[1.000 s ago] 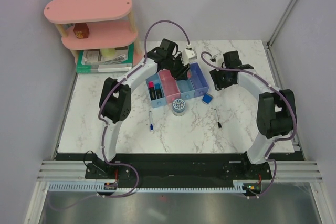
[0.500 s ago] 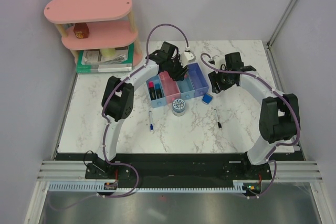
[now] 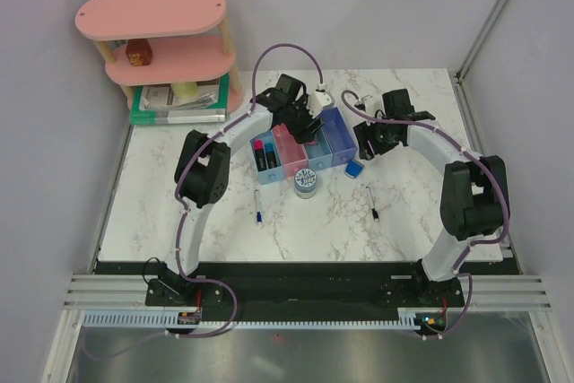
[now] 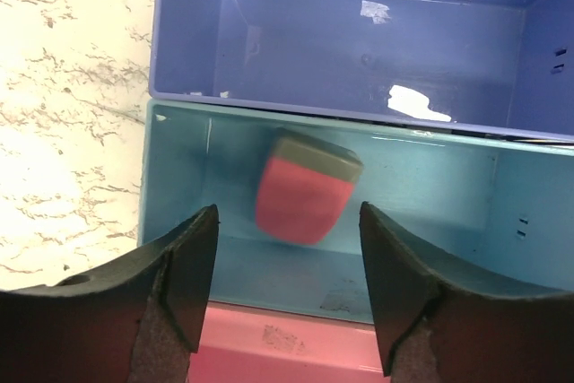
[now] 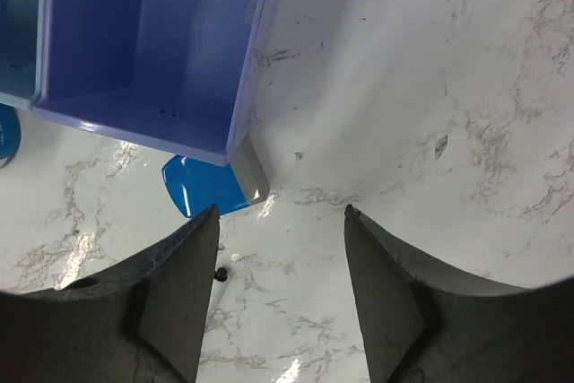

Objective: Sort the stationery into containers
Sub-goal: Place the stationery in the storage box, then pick up the stationery from the center of the board, then move the storage box to the center of the board, then place the stationery in the storage box.

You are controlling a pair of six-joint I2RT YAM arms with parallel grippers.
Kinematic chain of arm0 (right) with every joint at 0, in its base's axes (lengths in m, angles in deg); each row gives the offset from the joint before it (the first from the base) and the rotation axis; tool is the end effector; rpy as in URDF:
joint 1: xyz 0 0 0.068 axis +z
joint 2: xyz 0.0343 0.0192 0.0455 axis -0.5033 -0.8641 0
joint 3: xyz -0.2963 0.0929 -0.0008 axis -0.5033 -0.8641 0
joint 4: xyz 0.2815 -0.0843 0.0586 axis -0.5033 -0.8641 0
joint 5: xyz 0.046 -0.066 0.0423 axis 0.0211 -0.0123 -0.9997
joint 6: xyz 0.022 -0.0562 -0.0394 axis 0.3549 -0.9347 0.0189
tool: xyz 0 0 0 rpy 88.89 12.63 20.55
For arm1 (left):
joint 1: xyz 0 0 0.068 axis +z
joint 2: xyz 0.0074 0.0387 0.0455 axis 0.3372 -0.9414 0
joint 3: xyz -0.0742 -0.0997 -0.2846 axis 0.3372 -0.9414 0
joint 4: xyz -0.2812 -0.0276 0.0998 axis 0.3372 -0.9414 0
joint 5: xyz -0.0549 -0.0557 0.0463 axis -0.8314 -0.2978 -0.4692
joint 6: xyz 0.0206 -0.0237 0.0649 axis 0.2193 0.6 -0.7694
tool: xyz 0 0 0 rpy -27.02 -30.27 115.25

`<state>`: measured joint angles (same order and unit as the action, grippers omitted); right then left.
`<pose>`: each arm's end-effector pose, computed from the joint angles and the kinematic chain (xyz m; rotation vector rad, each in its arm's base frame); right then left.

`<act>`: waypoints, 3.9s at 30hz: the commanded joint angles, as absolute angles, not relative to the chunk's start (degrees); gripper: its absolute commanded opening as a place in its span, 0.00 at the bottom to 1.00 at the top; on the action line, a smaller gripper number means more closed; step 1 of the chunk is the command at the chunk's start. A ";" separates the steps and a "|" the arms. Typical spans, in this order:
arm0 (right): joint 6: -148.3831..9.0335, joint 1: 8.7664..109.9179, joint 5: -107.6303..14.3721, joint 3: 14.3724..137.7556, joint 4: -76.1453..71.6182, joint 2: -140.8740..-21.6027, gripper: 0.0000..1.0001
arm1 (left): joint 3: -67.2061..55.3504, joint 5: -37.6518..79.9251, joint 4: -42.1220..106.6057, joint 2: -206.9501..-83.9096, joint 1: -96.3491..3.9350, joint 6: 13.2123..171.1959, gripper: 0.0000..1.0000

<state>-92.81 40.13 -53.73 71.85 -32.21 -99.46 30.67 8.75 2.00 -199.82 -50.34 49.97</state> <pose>0.4093 0.0869 0.2197 -0.6732 2.4754 0.2907 0.4941 -0.3170 0.2015 1.3611 1.9787 -0.4362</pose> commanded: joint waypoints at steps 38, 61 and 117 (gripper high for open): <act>-101.19 48.32 -56.48 71.10 -29.88 -108.53 0.73 | -3.48 14.72 -2.47 -168.99 -50.38 50.21 0.79; -102.59 50.17 -49.09 67.31 -31.46 -100.81 0.62 | -0.84 22.81 4.03 -174.61 -49.94 52.50 0.78; -94.68 57.20 -55.51 93.33 -27.95 -120.48 0.62 | -13.93 12.26 3.42 -158.44 -42.29 57.07 0.78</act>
